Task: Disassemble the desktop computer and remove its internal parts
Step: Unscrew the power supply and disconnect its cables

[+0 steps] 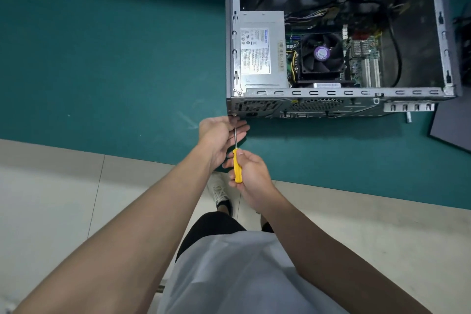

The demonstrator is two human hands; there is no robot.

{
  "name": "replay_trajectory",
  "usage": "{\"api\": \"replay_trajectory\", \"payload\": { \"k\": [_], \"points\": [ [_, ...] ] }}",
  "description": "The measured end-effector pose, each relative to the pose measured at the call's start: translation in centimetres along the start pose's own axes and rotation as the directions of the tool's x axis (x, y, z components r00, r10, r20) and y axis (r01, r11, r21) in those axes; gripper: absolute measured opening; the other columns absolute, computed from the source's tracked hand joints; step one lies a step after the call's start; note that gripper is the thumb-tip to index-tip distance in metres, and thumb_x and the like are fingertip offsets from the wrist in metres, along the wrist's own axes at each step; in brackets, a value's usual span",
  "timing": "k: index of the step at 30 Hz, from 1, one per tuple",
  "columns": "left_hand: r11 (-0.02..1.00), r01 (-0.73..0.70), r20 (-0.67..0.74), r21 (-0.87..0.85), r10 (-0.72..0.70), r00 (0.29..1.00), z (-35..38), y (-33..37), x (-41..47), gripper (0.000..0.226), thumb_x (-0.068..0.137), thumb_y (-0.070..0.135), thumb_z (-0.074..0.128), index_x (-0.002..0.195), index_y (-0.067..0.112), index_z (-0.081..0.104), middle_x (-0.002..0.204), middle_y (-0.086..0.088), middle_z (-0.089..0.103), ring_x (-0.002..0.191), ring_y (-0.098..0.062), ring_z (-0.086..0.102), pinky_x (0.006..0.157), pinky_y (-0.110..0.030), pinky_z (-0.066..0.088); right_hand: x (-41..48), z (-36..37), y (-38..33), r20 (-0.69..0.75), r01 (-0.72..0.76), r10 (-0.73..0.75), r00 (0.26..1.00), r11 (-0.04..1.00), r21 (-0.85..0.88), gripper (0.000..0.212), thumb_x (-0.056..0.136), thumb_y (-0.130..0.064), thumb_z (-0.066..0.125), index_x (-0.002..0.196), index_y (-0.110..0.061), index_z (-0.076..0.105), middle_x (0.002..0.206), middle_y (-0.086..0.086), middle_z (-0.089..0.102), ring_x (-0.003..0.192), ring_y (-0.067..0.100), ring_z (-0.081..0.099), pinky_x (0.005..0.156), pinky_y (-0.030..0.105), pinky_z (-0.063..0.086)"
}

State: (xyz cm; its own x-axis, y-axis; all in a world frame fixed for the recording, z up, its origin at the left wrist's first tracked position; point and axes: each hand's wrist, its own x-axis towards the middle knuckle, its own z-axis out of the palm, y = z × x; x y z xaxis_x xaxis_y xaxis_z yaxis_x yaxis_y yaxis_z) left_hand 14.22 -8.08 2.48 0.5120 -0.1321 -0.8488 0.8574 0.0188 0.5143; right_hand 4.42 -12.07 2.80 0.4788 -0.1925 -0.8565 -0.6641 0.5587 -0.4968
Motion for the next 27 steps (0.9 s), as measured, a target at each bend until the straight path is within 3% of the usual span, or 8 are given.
{"api": "replay_trajectory", "payload": {
  "k": [5, 9, 13, 17, 19, 22, 25, 27],
  "points": [
    [1.000, 0.003, -0.016, -0.007, -0.003, 1.000, 0.1, 0.1, 0.1, 0.011, 0.095, -0.003, 0.051, 0.092, -0.002, 0.062, 0.086, -0.016, 0.073, 0.079, -0.024, 0.074, 0.070, -0.026, 0.059, 0.3, -0.5, -0.1, 0.101, -0.078, 0.057, 0.993, 0.970, 0.228, 0.023, 0.103, -0.014, 0.037, 0.092, -0.003, 0.054, 0.072, 0.010, 0.053, 0.049, 0.015, 0.038, 0.047, 0.027, 0.024],
    [1.000, -0.009, -0.036, 0.005, 0.009, 0.999, 0.1, 0.0, 0.0, 0.007, 0.094, -0.001, 0.056, 0.094, -0.002, 0.063, 0.087, -0.015, 0.074, 0.080, -0.023, 0.074, 0.073, -0.027, 0.060, 0.7, -1.2, 0.4, 0.264, -0.182, 0.082, 0.961, 0.906, 0.381, 0.020, 0.102, -0.017, 0.039, 0.096, -0.004, 0.053, 0.070, 0.006, 0.050, 0.050, 0.012, 0.036, 0.046, 0.024, 0.024],
    [0.998, -0.026, -0.075, 0.059, 0.030, 0.997, 0.2, 0.0, -0.1, 0.004, 0.091, 0.003, 0.062, 0.090, 0.000, 0.065, 0.085, -0.013, 0.074, 0.076, -0.021, 0.074, 0.067, -0.025, 0.060, 1.1, -1.8, 0.7, 0.418, -0.275, 0.081, 0.905, 0.861, 0.428, 0.022, 0.101, -0.023, 0.040, 0.098, -0.006, 0.053, 0.073, 0.003, 0.049, 0.054, 0.011, 0.034, 0.051, 0.023, 0.025],
    [0.994, -0.043, -0.121, 0.101, 0.055, 0.991, 0.1, 0.1, -0.1, 0.005, 0.089, 0.005, 0.066, 0.089, 0.001, 0.067, 0.084, -0.012, 0.074, 0.074, -0.021, 0.074, 0.066, -0.024, 0.059, 1.4, -2.1, 0.6, 0.465, -0.264, 0.046, 0.884, 0.869, 0.417, 0.015, 0.100, -0.015, 0.042, 0.101, -0.003, 0.051, 0.082, 0.010, 0.054, 0.063, 0.016, 0.046, 0.056, 0.027, 0.037],
    [0.993, -0.047, -0.124, 0.106, 0.060, 0.990, 0.1, 0.1, -0.1, 0.005, 0.089, 0.005, 0.065, 0.089, 0.000, 0.067, 0.084, -0.012, 0.074, 0.073, -0.021, 0.074, 0.066, -0.025, 0.060, 1.5, -2.0, 0.3, 0.432, -0.180, 0.029, 0.902, 0.933, 0.312, 0.016, 0.101, -0.011, 0.041, 0.101, 0.001, 0.052, 0.084, 0.012, 0.054, 0.066, 0.017, 0.050, 0.058, 0.030, 0.042],
    [0.993, -0.051, -0.134, 0.106, 0.065, 0.989, 0.2, 0.1, -0.1, 0.006, 0.090, 0.004, 0.065, 0.089, -0.001, 0.068, 0.083, -0.011, 0.074, 0.072, -0.020, 0.074, 0.067, -0.026, 0.060, 1.4, -1.2, 0.2, 0.246, 0.037, -0.035, 0.969, 0.999, -0.004, 0.023, 0.102, -0.014, 0.041, 0.094, 0.001, 0.057, 0.078, 0.009, 0.058, 0.065, 0.016, 0.054, 0.063, 0.032, 0.048],
    [0.993, -0.054, -0.129, 0.107, 0.067, 0.989, 0.3, 0.0, -0.2, 0.006, 0.089, 0.001, 0.065, 0.093, -0.002, 0.068, 0.085, -0.012, 0.074, 0.075, -0.022, 0.074, 0.073, -0.030, 0.060, 0.9, -0.5, 0.3, 0.079, 0.142, -0.127, 0.989, 0.963, -0.228, 0.028, 0.100, -0.017, 0.045, 0.081, -0.004, 0.060, 0.069, 0.007, 0.062, 0.060, 0.017, 0.057, 0.060, 0.031, 0.052],
    [0.992, -0.055, -0.126, 0.116, 0.070, 0.990, 0.3, -0.1, -0.3, 0.006, 0.088, 0.000, 0.065, 0.093, -0.002, 0.068, 0.087, -0.013, 0.073, 0.076, -0.022, 0.073, 0.075, -0.031, 0.060, 0.8, 0.0, 0.2, -0.025, 0.171, -0.203, 0.979, 0.877, -0.449, 0.029, 0.098, -0.017, 0.046, 0.073, -0.008, 0.059, 0.071, 0.010, 0.064, 0.070, 0.026, 0.060, 0.070, 0.042, 0.054]
  ]
}}
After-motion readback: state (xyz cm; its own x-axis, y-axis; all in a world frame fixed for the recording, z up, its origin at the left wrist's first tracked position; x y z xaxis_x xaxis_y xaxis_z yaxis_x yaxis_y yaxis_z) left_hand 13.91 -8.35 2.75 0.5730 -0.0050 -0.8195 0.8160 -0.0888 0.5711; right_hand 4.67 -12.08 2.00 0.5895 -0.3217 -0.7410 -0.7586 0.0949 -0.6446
